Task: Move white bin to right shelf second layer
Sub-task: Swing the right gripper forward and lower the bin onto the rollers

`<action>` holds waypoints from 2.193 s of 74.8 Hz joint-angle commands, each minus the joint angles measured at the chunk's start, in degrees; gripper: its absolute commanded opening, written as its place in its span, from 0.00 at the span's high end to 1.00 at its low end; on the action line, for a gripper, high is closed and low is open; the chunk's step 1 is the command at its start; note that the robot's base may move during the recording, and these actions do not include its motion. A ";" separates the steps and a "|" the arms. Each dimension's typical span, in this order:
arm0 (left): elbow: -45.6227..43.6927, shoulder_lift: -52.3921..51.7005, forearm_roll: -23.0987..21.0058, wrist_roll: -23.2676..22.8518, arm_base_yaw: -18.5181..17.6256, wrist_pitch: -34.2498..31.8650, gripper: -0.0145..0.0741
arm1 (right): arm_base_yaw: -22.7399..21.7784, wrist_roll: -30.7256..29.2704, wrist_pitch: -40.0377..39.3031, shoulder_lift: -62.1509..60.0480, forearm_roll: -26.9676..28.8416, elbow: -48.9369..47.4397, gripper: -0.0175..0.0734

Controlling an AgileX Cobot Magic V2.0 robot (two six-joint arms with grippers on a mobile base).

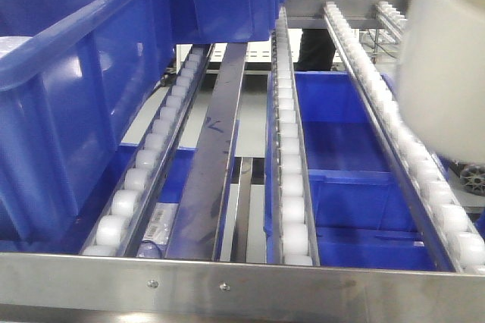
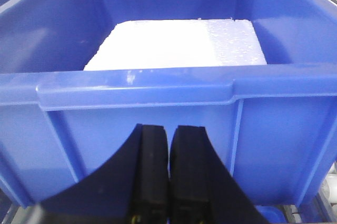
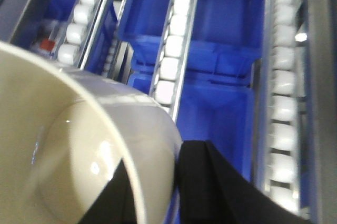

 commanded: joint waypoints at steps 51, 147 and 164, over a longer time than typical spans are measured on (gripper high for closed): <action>2.11 -0.80 0.00 -0.30 -0.25 -5.00 0.74 | 6.34 -0.23 -13.43 18.68 0.54 -2.27 0.75; 2.11 -0.80 0.00 -0.30 -0.25 -5.00 0.74 | 8.61 -0.23 -16.11 26.31 0.89 -2.66 0.75; 2.11 -0.80 0.00 -0.30 -0.25 -5.00 0.74 | 8.61 -0.23 -15.87 26.31 0.89 -2.66 0.66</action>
